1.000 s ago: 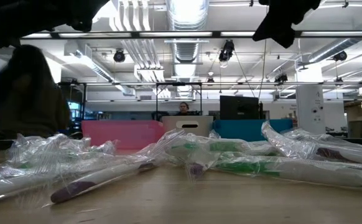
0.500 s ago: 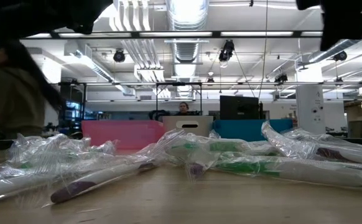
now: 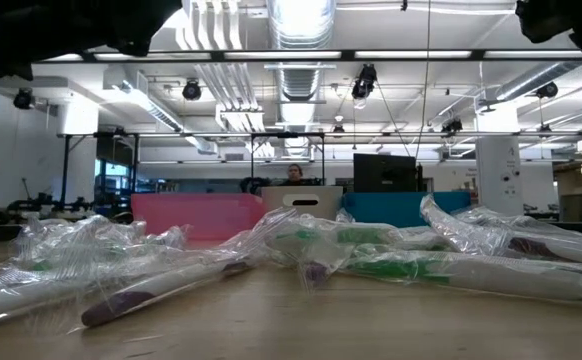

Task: Pick & Place Toothbrushes
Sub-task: Put the orange toothbrush into the blue bin

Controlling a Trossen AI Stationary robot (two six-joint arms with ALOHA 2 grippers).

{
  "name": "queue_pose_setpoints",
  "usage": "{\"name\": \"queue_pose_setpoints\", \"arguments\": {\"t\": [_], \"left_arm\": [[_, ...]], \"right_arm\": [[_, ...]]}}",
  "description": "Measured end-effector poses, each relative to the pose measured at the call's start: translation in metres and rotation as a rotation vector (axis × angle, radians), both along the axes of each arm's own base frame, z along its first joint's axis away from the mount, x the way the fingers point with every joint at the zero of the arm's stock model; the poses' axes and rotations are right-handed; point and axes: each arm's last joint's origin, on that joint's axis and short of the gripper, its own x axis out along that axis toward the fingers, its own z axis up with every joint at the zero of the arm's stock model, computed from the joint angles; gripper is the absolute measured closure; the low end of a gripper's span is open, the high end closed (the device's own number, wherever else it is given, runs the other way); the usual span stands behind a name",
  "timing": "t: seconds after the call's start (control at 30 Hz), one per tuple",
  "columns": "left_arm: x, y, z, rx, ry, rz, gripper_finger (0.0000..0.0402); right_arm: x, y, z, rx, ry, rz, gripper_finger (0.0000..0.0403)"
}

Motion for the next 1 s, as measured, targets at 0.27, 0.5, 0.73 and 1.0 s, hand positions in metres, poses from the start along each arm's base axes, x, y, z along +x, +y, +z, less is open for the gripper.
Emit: {"name": "queue_pose_setpoints", "arguments": {"t": [0.27,0.5,0.73,1.0], "left_arm": [[0.0,0.0,0.0,0.0,0.005,-0.001,0.0296],[0.001,0.0,-0.002,0.0,0.021,-0.001,0.0296],[0.001,0.0,-0.003,-0.001,0.027,-0.001,0.0296],[0.001,0.0,-0.002,-0.001,0.027,-0.001,0.0296]], "right_arm": [[0.011,0.009,-0.02,-0.026,0.09,-0.054,0.0384],[0.015,0.013,-0.032,-0.025,0.148,-0.106,0.0321],[0.014,0.015,-0.049,0.037,0.181,-0.14,0.0247],[0.016,0.019,-0.075,0.169,0.128,-0.134,0.0193]]}}
